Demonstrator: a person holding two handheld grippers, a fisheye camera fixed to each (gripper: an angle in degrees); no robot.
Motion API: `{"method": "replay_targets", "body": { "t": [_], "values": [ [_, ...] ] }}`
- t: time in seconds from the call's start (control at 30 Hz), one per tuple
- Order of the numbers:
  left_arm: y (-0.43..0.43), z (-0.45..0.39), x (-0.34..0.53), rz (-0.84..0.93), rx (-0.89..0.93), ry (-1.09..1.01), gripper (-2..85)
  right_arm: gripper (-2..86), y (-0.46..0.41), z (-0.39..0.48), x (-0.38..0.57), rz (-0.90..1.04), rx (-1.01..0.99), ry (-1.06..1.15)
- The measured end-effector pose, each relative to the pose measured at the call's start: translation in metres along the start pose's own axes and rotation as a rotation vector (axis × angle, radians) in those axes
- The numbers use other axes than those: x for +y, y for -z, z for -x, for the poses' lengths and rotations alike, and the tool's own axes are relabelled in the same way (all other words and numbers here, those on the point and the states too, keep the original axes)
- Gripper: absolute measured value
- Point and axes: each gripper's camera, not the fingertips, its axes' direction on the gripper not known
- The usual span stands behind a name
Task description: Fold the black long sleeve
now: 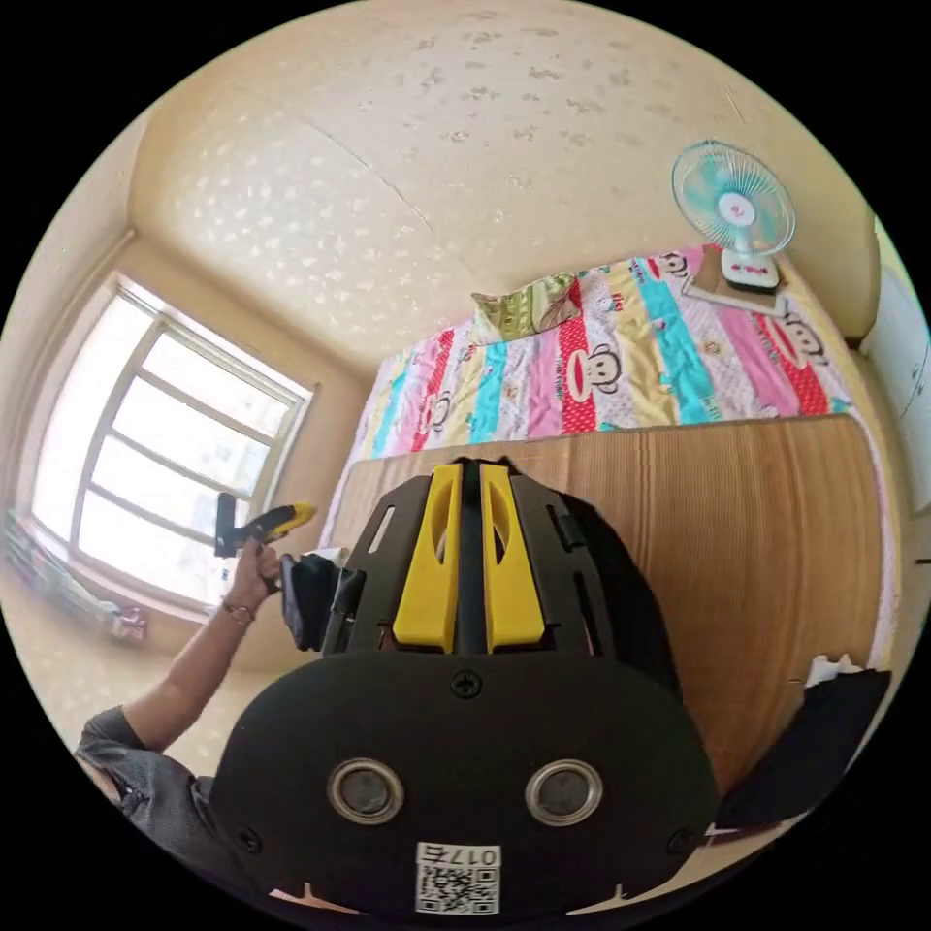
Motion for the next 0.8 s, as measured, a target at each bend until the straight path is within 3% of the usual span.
{"method": "replay_targets", "body": {
  "t": [0.13, 0.23, 0.3, 0.47, 0.57, 0.63, 0.8],
  "values": [
    [-0.112, 0.047, 0.055, 0.424, -0.141, -0.044, 9.2, 1.2, -0.068, -0.068, 0.050, 0.317, 0.189, -0.105],
    [-0.150, 0.101, 0.109, 0.628, -0.090, 0.089, 9.5, 1.3, -0.123, -0.124, 0.106, 0.609, 0.234, -0.193],
    [-0.150, 0.125, 0.131, 0.678, -0.013, 0.182, 9.8, 2.0, -0.151, -0.155, 0.146, 0.761, 0.241, -0.280],
    [-0.124, 0.157, 0.135, 0.730, 0.058, 0.323, 10.1, 6.9, -0.190, -0.189, 0.182, 0.871, 0.126, -0.354],
    [-0.096, 0.172, 0.100, 0.730, -0.068, 0.369, 11.8, 4.5, -0.207, -0.200, 0.173, 0.901, 0.156, -0.353],
    [-0.059, 0.192, 0.066, 0.647, -0.267, 0.486, 15.4, 3.1, -0.211, -0.204, 0.158, 0.890, 0.207, -0.343],
    [-0.055, 0.226, 0.021, 0.671, -0.127, 0.580, 13.8, 0.9, -0.207, -0.212, 0.117, 0.850, 0.258, -0.213]
  ]
}}
